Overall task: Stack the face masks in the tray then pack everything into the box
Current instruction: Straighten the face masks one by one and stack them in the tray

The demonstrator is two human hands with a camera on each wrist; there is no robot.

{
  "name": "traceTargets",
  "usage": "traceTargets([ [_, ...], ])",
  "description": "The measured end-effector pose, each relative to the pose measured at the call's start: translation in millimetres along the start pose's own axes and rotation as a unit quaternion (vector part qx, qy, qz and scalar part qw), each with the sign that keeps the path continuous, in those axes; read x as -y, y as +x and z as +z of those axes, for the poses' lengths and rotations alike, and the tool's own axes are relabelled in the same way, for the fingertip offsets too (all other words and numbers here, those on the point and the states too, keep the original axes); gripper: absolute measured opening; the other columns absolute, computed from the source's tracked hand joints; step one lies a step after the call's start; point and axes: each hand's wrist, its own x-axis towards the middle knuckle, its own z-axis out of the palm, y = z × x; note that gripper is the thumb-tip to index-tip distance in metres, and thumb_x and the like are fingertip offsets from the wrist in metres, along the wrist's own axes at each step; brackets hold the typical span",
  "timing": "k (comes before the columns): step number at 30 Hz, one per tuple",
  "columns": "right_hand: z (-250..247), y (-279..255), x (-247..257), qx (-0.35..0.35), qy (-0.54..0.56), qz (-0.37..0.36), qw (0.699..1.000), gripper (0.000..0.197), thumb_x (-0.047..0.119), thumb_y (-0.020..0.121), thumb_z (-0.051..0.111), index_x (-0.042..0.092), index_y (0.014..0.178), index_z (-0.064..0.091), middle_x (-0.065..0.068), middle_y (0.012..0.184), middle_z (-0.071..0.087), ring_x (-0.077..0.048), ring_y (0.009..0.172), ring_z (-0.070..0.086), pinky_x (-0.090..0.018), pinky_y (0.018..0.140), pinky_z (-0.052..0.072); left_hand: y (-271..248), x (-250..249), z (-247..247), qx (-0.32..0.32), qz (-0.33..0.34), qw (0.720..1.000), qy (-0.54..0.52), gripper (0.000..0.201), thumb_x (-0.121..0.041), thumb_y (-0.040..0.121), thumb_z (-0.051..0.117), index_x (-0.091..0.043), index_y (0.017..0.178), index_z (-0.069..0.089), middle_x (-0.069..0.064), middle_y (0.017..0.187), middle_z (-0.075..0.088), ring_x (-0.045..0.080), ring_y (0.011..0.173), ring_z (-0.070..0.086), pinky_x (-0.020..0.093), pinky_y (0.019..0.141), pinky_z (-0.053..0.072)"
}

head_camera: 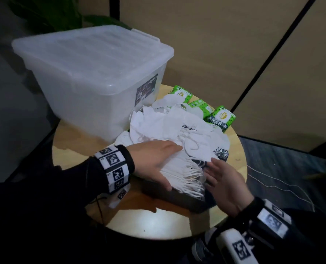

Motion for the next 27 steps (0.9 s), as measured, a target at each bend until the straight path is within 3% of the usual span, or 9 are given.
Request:
traceTargets([
  [3,18.3,-20.2,-5.1,0.016,0.011,0.012,1.0,0.033,0.026,0.107,0.047,0.004,0.089,0.064,-0.005,0.056,0.068,-0.013,0.041,0.064,-0.014,0.036,0.041,5.0,-1.8,6.7,-0.023,0.003,0.999,0.031,0.107,-0.079,0.077,0.067,-0.023,0.158,0.026,0.004,0.156,0.039,0.025,0.14,0.04,0.04,0.117,0.035],
  [5,24.0,-21.3,0.3,0.018,0.02,0.048,0.998,0.04,0.031,0.109,0.043,0.001,0.09,0.062,-0.009,0.052,0.068,-0.017,0.038,0.065,-0.019,0.032,0.043,5.9,-1.1,3.1,-0.041,0.002,0.997,0.066,0.097,-0.079,0.081,0.061,-0.022,0.154,0.033,0.004,0.146,0.045,0.026,0.131,0.047,0.042,0.109,0.042],
  [8,31.1,-3.2,1.7,0.021,0.018,0.112,0.993,0.053,0.042,0.109,0.036,-0.002,0.11,0.065,-0.022,0.082,0.076,-0.031,0.069,0.076,-0.037,0.063,0.056,4.4,1.5,2.9,-0.036,-0.002,0.994,0.103,0.101,-0.084,0.078,0.052,-0.022,0.155,0.031,0.005,0.143,0.045,0.027,0.128,0.048,0.044,0.106,0.044],
  [11,34.0,11.2,-4.7,0.049,0.007,0.149,0.988,0.06,0.047,0.108,0.033,0.003,0.142,0.056,-0.025,0.127,0.068,-0.039,0.109,0.066,-0.046,0.087,0.051,3.2,2.7,7.5,-0.015,-0.013,0.993,0.114,0.106,-0.075,0.075,0.057,-0.023,0.16,0.021,0.006,0.15,0.042,0.028,0.133,0.046,0.043,0.109,0.039],
  [16,22.0,21.4,-12.6,0.102,0.046,0.162,0.98,0.059,0.05,0.107,0.037,0.003,0.13,0.063,-0.026,0.114,0.073,-0.042,0.087,0.076,-0.051,0.07,0.064,3.9,-1.4,13.6,-0.039,-0.018,0.993,0.112,0.097,-0.064,0.079,0.068,-0.024,0.158,0.026,0.005,0.15,0.046,0.028,0.133,0.048,0.041,0.11,0.034],
  [19,22.0,24.2,-16.4,0.111,0.073,0.148,0.98,0.058,0.048,0.107,0.04,0.003,0.137,0.059,-0.025,0.124,0.07,-0.038,0.1,0.074,-0.046,0.086,0.057,7.5,-6.4,7.0,-0.042,-0.022,0.991,0.128,0.09,-0.07,0.076,0.056,-0.027,0.153,0.033,0.003,0.138,0.053,0.027,0.125,0.053,0.044,0.105,0.036],
  [22,20.8,30.5,-22.4,0.121,0.106,0.134,0.978,0.055,0.046,0.107,0.041,0.001,0.13,0.062,-0.027,0.117,0.072,-0.042,0.095,0.075,-0.052,0.077,0.062,6.5,-13.7,-7.2,-0.054,-0.022,0.982,0.181,0.103,-0.088,0.067,0.036,-0.026,0.149,0.036,0.003,0.131,0.052,0.027,0.119,0.049,0.045,0.102,0.036],
  [24,18.8,35.2,-23.0,0.132,0.104,0.142,0.976,0.061,0.053,0.104,0.044,0.002,0.131,0.063,-0.029,0.122,0.07,-0.045,0.102,0.073,-0.056,0.082,0.06,3.8,-14.0,-9.0,-0.031,-0.032,0.981,0.188,0.122,-0.1,0.061,0.041,-0.023,0.154,0.029,0.007,0.144,0.042,0.029,0.131,0.039,0.049,0.112,0.029],
  [27,17.4,41.7,-22.8,0.141,0.095,0.153,0.974,0.069,0.061,0.101,0.044,0.003,0.133,0.063,-0.026,0.127,0.068,-0.043,0.108,0.071,-0.051,0.09,0.052,0.2,-14.8,1.7,0.006,-0.054,0.99,0.131,0.144,-0.102,0.058,0.05,-0.016,0.163,0.003,0.006,0.171,0.002,0.026,0.157,-0.001,0.053,0.127,-0.002],
])
